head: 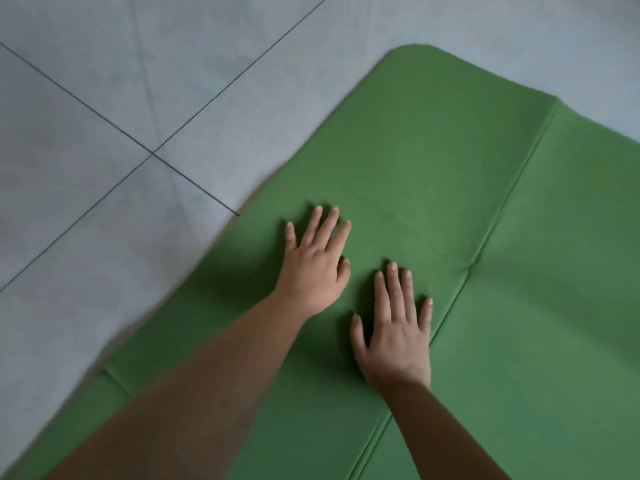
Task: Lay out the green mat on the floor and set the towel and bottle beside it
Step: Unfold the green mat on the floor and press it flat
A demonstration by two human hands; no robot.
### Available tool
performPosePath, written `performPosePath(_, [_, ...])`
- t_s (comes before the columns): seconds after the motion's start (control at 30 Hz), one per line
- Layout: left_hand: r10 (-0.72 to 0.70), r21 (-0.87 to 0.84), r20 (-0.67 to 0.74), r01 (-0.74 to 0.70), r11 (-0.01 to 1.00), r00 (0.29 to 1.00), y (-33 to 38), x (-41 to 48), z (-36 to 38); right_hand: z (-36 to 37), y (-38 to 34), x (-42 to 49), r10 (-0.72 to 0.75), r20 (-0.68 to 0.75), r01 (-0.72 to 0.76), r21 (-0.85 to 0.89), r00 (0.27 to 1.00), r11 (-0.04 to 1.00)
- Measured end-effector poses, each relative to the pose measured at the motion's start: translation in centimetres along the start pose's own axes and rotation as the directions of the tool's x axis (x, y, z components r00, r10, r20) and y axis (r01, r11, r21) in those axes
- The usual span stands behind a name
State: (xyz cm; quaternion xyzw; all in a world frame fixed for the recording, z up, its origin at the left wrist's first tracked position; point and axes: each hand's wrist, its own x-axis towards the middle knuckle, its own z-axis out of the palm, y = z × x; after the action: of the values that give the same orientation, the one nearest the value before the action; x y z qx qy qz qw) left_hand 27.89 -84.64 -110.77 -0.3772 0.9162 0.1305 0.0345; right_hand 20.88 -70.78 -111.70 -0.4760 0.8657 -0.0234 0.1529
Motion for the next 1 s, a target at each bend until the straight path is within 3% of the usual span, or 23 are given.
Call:
performPosePath(0.1, [0.028,0.088,0.021,-0.029,0.996,0.999,0.0,1.8,0.8,-1.3,0.0,1.0,-0.003,-0.054,0.005,0.028,0.999,1.000])
performPosePath(0.23, [0.026,0.079,0.011,-0.026,0.997,1.000,0.1,1.8,0.5,-2.6,-1.1,4.9,0.006,-0.141,0.004,0.073,0.990,0.997])
performPosePath(0.37, [-0.050,0.102,0.050,0.045,0.994,0.997,0.0,2.1,0.2,-3.1,-3.8,8.9,-0.156,0.023,0.144,0.276,0.987,0.950])
performPosePath(0.47, [-0.086,0.085,0.044,0.082,0.993,0.995,0.2,2.1,0.1,-2.5,-0.9,10.1,-0.270,0.085,0.260,0.116,0.959,0.959])
performPosePath(0.53, [-0.079,0.081,0.018,0.077,0.994,0.997,0.3,2.1,0.1,-2.4,2.3,9.4,-0.229,0.084,0.231,-0.020,0.970,0.973])
performPosePath(0.63, [-0.073,0.095,0.013,0.072,0.993,0.997,0.2,2.1,0.3,-3.0,6.1,7.9,-0.062,0.045,0.065,-0.049,0.997,0.997])
performPosePath(0.77, [-0.078,0.115,0.019,0.075,0.990,0.997,0.1,2.1,0.5,-4.0,9.6,6.7,0.047,0.049,-0.043,-0.080,0.998,0.996])
performPosePath(1.0, [-0.086,0.128,0.012,0.084,0.988,0.996,0.0,2.2,0.3,-4.8,10.3,11.8,0.060,0.075,-0.048,-0.148,0.995,0.988])
